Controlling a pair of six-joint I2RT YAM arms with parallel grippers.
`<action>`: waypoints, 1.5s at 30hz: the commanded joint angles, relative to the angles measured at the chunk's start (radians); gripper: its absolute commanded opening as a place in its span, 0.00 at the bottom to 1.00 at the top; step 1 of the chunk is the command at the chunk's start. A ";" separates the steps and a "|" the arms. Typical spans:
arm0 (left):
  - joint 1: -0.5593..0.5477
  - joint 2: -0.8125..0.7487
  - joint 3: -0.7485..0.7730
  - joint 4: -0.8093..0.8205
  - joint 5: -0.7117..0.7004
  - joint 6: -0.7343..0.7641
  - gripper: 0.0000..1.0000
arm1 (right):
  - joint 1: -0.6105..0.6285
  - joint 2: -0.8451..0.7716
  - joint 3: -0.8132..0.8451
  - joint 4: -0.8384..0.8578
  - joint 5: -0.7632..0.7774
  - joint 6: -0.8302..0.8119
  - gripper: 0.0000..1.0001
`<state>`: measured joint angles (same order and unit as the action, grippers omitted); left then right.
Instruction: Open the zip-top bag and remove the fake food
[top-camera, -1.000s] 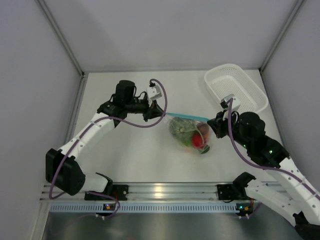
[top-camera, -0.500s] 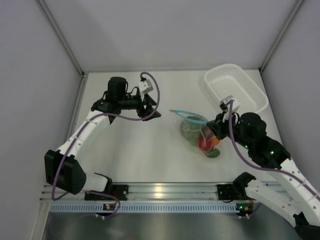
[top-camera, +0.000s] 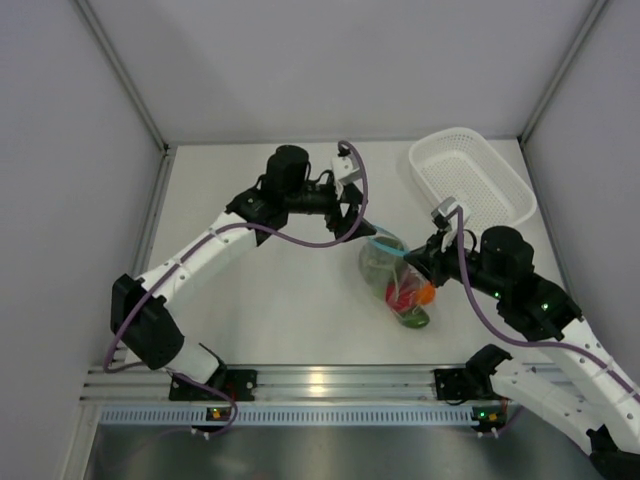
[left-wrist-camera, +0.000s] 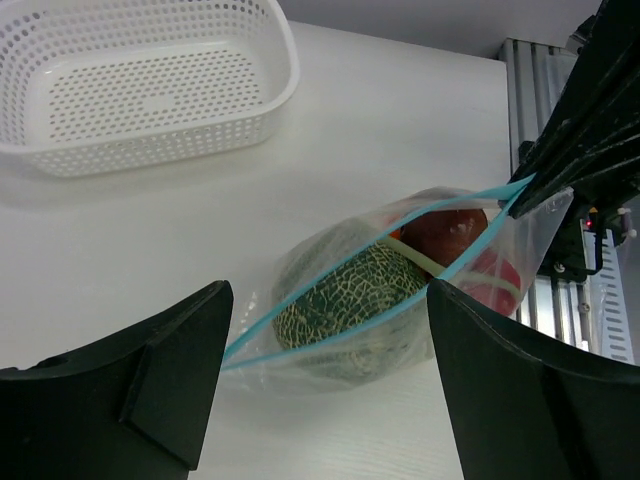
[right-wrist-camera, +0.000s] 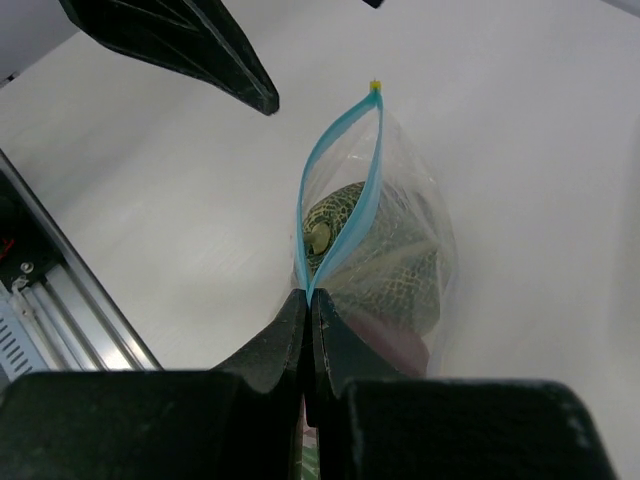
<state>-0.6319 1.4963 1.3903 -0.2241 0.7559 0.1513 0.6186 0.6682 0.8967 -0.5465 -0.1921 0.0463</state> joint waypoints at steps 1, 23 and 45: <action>-0.017 0.025 0.042 0.113 -0.033 0.010 0.84 | -0.005 -0.018 0.024 0.054 -0.070 -0.029 0.00; -0.023 0.194 0.027 0.115 0.257 0.008 0.68 | 0.009 -0.030 0.024 0.088 -0.096 -0.022 0.00; -0.031 -0.045 -0.030 0.062 -0.590 -0.147 0.00 | 0.007 0.161 0.126 0.091 0.252 0.109 0.40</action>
<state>-0.6689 1.5383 1.3582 -0.1917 0.3653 0.0357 0.6216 0.7860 0.9451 -0.5011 -0.0254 0.1066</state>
